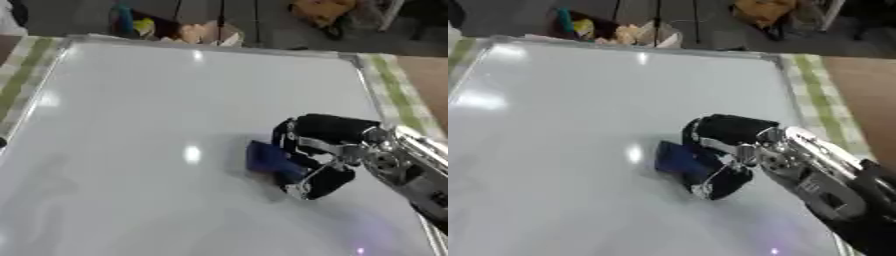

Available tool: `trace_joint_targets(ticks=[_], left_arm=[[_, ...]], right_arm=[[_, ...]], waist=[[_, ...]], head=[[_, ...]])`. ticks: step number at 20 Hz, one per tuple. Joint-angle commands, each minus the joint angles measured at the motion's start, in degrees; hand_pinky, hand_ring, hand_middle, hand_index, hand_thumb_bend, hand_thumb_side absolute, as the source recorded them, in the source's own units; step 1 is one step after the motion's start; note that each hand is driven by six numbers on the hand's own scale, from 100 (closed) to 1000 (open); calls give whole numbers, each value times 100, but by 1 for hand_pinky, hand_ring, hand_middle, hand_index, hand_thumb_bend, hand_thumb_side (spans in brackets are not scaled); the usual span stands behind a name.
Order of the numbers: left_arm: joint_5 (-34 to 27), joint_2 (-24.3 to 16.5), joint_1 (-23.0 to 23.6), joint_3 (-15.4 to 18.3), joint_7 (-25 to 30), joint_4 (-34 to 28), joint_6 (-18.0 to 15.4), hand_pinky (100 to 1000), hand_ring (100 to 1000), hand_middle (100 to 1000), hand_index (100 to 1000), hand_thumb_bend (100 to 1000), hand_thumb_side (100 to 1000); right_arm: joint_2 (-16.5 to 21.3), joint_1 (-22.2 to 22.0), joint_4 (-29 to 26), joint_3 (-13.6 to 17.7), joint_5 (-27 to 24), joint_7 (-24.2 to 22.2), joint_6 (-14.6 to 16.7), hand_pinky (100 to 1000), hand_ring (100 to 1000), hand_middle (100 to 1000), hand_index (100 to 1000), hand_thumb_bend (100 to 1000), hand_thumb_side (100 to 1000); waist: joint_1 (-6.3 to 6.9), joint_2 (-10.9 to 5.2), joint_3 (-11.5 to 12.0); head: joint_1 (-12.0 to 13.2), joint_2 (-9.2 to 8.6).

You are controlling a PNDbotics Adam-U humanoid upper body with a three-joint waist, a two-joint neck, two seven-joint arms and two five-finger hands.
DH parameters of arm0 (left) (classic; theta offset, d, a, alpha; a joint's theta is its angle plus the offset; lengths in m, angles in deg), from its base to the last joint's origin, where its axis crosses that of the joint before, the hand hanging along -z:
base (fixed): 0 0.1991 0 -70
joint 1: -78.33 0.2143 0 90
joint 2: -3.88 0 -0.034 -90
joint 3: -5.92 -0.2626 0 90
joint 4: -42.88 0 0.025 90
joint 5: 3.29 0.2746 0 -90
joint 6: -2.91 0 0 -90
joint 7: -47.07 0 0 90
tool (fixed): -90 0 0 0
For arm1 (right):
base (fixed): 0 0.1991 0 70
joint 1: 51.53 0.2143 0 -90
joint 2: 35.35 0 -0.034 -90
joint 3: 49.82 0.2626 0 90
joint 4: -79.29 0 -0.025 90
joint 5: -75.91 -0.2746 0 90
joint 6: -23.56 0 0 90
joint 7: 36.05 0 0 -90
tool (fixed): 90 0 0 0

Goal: Wipe the whiteboard clean with a brush.

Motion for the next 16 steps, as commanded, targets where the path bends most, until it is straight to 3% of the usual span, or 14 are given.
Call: trace_joint_targets(ticks=[1, 8, 16], left_arm=[[-7, -75, -29, -14, 18, -103, -5, 428, 914, 813, 593, 100, 952], [-1, -77, -13, -9, 28, -103, 6, 429, 915, 814, 592, 100, 956], [0, -79, 2, -11, 41, -103, 9, 429, 916, 814, 591, 100, 956]], right_arm=[[164, 12, -42, 85, 63, -16, -43, 420, 606, 539, 122, 100, 265], [187, -46, 128, 162, 268, -95, -259, 400, 598, 526, 121, 100, 182], [242, -97, 103, 270, 419, -284, -531, 388, 592, 526, 120, 100, 159]], waist=[[27, -160, -16], [41, -169, -53], [44, -191, -81]], head=[[-16, -32], [-31, -32], [-20, -28]])
